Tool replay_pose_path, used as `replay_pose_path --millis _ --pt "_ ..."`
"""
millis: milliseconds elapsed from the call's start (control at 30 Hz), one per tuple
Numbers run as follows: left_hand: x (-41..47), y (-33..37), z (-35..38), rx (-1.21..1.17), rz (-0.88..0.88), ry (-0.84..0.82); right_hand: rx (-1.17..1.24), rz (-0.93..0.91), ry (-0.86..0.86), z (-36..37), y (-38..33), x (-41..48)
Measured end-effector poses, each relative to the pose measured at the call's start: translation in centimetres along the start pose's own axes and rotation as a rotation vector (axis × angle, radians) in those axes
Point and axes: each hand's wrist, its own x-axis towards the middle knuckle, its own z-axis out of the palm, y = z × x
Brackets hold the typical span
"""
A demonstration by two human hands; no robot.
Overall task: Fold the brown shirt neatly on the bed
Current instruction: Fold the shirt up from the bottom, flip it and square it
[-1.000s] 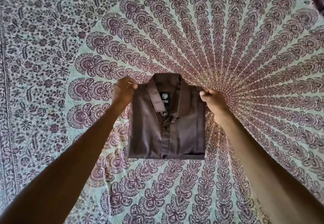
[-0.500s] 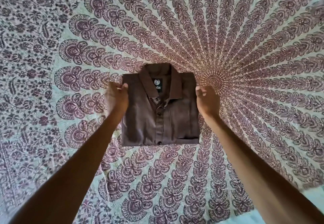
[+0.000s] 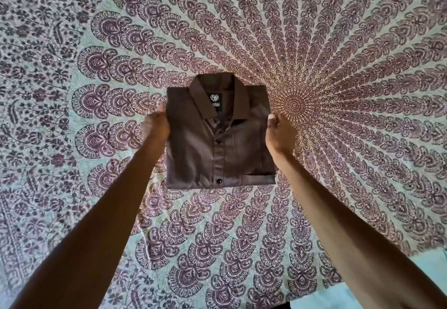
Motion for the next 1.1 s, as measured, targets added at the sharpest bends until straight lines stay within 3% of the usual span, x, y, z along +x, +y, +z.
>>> replay_pose_path --millis 133,333,433,600,800,1000,1100 --pt "-0.1 -2.4 -0.6 -0.098 -0.035 -0.175 -0.009 -0.001 -0.030 -0.9 1.3 -0.9" --pt "-1.7 -4.4 0.0 -0.002 0.115 0.062 -0.094 -0.030 0.000 -0.5 2.8 -2.8" --pt "-2.1 -4.5 0.0 0.063 0.202 0.093 -0.143 -0.039 0.026 0.0 2.7 -2.9" --pt "-3.6 -5.1 -0.3 0.178 0.201 0.113 -0.071 -0.074 0.055 -0.5 3.0 -3.7" --pt "-5.5 -8.7 0.8 0.497 0.525 0.183 -0.360 -0.173 0.099 1.0 3.5 -6.5" --pt "-4.5 -9.5 0.7 0.522 0.589 0.202 -0.459 -0.220 0.153 1.5 3.9 -5.9" --pt "-5.5 -8.6 1.1 0.322 0.446 0.256 -0.316 -0.140 0.194 0.8 2.9 -5.3"
